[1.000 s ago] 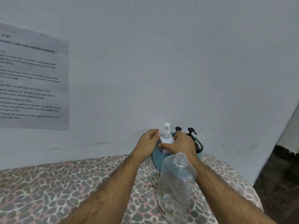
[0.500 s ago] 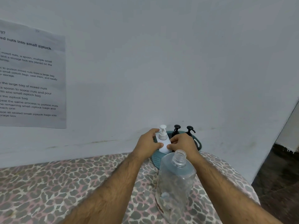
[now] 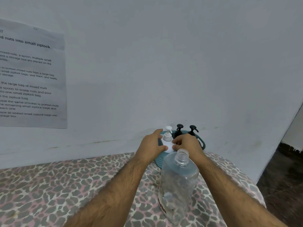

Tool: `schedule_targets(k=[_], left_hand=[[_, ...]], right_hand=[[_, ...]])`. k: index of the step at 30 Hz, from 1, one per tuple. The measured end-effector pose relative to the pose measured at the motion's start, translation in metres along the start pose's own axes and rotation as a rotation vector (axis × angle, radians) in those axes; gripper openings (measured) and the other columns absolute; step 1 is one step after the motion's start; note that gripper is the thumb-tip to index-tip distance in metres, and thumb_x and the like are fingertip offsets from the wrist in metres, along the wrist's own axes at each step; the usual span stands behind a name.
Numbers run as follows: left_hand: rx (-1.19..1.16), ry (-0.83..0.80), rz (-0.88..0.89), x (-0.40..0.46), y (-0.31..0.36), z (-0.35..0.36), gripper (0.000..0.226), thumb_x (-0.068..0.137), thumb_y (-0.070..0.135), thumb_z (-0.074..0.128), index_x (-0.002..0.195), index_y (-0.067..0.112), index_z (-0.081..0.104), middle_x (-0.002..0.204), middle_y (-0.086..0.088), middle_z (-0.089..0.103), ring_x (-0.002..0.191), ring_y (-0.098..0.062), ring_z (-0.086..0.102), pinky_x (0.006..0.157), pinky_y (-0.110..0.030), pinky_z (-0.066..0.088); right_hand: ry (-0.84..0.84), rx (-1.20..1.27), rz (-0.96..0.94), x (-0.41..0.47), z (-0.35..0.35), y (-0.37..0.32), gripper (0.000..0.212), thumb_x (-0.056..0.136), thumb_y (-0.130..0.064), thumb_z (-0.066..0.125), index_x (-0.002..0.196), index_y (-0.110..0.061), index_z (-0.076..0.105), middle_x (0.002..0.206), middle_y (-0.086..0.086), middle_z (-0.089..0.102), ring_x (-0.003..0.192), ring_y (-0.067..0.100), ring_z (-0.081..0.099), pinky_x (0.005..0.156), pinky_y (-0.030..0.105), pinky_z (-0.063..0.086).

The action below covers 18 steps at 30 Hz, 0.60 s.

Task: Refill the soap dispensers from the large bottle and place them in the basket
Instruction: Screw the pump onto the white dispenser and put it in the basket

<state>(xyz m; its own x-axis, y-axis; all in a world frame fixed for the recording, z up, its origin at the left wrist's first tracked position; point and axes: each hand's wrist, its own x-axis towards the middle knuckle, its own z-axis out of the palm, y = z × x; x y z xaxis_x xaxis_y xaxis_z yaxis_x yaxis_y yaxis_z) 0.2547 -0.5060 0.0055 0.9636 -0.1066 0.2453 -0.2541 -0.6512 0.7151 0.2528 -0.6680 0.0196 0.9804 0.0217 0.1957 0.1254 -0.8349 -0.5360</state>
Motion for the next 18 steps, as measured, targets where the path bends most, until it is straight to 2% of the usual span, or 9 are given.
schedule_targets(k=[3, 7, 12, 15, 18], left_hand=[[0.018, 0.014, -0.003, 0.001, -0.001, 0.001, 0.078, 0.08, 0.02, 0.077, 0.146, 0.023, 0.037, 0.136, 0.0, 0.059, 0.121, -0.018, 0.055, 0.098, -0.028, 0.041], [0.063, 0.013, -0.003, 0.005, -0.001, 0.0, 0.078, 0.079, 0.022, 0.079, 0.145, 0.022, 0.039, 0.13, -0.002, 0.062, 0.115, -0.019, 0.058, 0.093, -0.027, 0.042], [0.094, -0.001, 0.01, 0.004, -0.001, 0.001, 0.068, 0.081, 0.021, 0.076, 0.141, 0.021, 0.043, 0.13, -0.004, 0.062, 0.114, -0.021, 0.058, 0.091, -0.03, 0.044], [0.076, -0.042, 0.02, -0.002, 0.002, 0.0, 0.062, 0.087, 0.021, 0.068, 0.143, 0.022, 0.042, 0.134, -0.003, 0.059, 0.119, -0.022, 0.056, 0.094, -0.029, 0.042], [0.056, -0.076, 0.072, -0.016, 0.004, -0.009, 0.056, 0.09, 0.022, 0.065, 0.142, 0.024, 0.046, 0.136, 0.0, 0.058, 0.123, -0.019, 0.053, 0.095, -0.024, 0.037]], right_hand=[[0.0, 0.034, -0.011, 0.003, 0.002, 0.005, 0.029, 0.084, -0.012, 0.072, 0.114, -0.011, 0.073, 0.083, -0.003, 0.066, 0.067, 0.002, 0.054, 0.06, 0.012, 0.037], [-0.017, 0.006, -0.025, 0.005, 0.003, 0.005, 0.028, 0.086, -0.013, 0.071, 0.115, -0.011, 0.073, 0.099, 0.004, 0.073, 0.076, 0.008, 0.056, 0.072, 0.018, 0.04], [-0.045, -0.023, -0.014, 0.01, 0.002, 0.004, 0.029, 0.087, -0.012, 0.071, 0.116, -0.011, 0.073, 0.106, 0.006, 0.073, 0.081, 0.01, 0.057, 0.076, 0.02, 0.041], [-0.076, -0.051, -0.035, 0.007, -0.003, 0.001, 0.026, 0.089, -0.009, 0.066, 0.114, -0.011, 0.074, 0.107, 0.005, 0.074, 0.082, 0.012, 0.058, 0.078, 0.022, 0.044], [-0.185, -0.096, -0.084, 0.0, -0.019, -0.004, 0.026, 0.091, -0.009, 0.059, 0.111, -0.012, 0.075, 0.103, 0.004, 0.073, 0.09, 0.018, 0.064, 0.084, 0.029, 0.05]])
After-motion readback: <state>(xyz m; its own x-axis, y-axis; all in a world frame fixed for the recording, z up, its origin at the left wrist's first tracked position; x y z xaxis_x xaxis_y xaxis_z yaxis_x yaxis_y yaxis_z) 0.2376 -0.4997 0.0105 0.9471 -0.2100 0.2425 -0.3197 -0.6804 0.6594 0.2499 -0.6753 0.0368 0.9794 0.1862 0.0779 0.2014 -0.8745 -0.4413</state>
